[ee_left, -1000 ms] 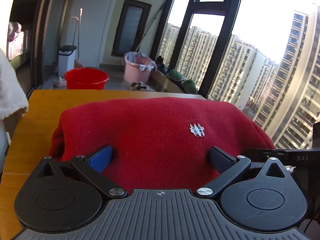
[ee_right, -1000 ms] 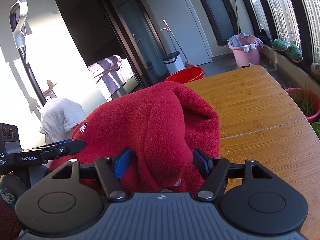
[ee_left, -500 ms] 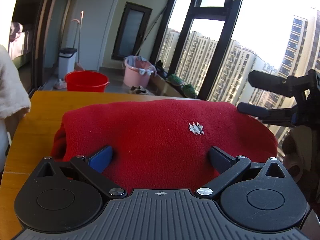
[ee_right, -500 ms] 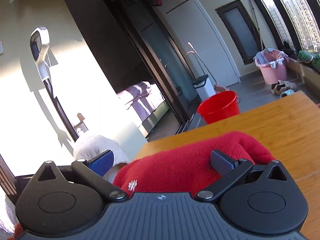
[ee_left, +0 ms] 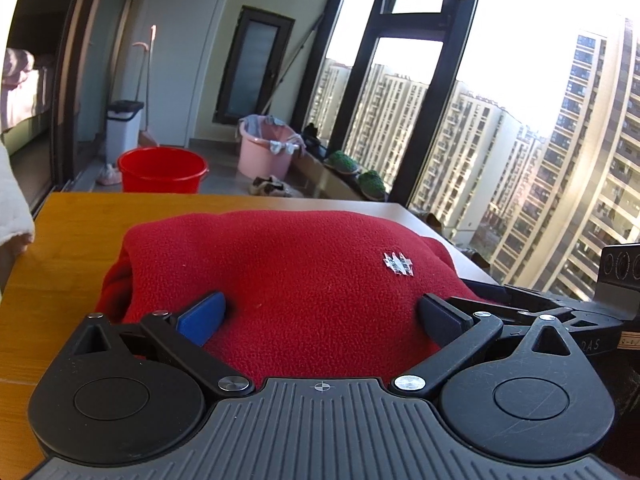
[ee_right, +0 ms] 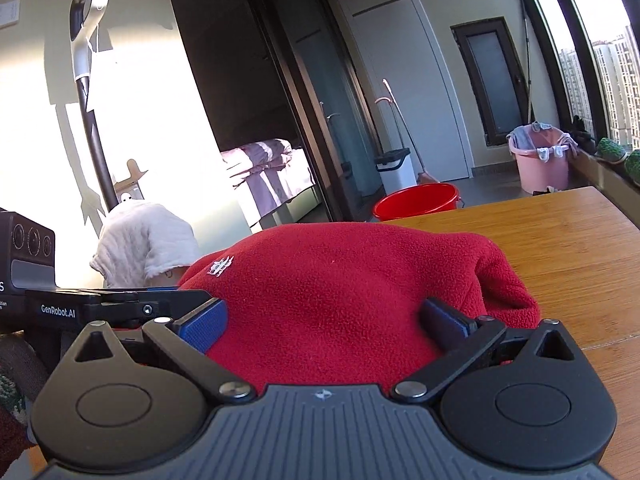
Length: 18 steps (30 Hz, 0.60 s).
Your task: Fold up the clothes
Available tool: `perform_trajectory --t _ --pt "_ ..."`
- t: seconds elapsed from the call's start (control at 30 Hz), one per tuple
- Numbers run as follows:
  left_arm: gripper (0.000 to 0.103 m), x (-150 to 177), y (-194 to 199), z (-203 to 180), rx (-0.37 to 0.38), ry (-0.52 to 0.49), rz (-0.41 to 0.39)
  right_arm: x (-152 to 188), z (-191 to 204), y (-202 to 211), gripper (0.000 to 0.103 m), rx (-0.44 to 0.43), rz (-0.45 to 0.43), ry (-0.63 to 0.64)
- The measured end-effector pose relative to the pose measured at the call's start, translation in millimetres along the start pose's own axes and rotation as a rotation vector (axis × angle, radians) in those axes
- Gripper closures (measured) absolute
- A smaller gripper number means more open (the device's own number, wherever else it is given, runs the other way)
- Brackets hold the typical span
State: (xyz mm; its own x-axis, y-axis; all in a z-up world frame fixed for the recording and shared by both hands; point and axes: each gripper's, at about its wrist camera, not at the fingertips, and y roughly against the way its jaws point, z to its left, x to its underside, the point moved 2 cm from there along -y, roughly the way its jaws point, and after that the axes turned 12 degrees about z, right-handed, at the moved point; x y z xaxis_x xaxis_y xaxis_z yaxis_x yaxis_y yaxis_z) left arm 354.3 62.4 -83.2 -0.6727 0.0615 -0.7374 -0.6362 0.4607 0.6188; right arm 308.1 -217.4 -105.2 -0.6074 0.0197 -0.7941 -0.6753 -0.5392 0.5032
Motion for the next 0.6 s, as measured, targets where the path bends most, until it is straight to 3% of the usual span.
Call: perform_trajectory --t 0.27,0.4,0.6 --pt "0.000 5.7 40.4 -1.3 0.025 0.021 -0.026 -7.8 -12.2 -2.4 0.000 -0.050 0.013 0.032" --pt "0.000 18.0 38.5 2.8 -0.036 0.001 0.017 -3.5 -0.2 1.2 0.000 -0.014 0.002 0.030" --pt "0.000 17.3 21.1 10.8 -0.058 0.008 0.034 -11.3 25.2 11.1 0.000 0.106 0.050 0.039"
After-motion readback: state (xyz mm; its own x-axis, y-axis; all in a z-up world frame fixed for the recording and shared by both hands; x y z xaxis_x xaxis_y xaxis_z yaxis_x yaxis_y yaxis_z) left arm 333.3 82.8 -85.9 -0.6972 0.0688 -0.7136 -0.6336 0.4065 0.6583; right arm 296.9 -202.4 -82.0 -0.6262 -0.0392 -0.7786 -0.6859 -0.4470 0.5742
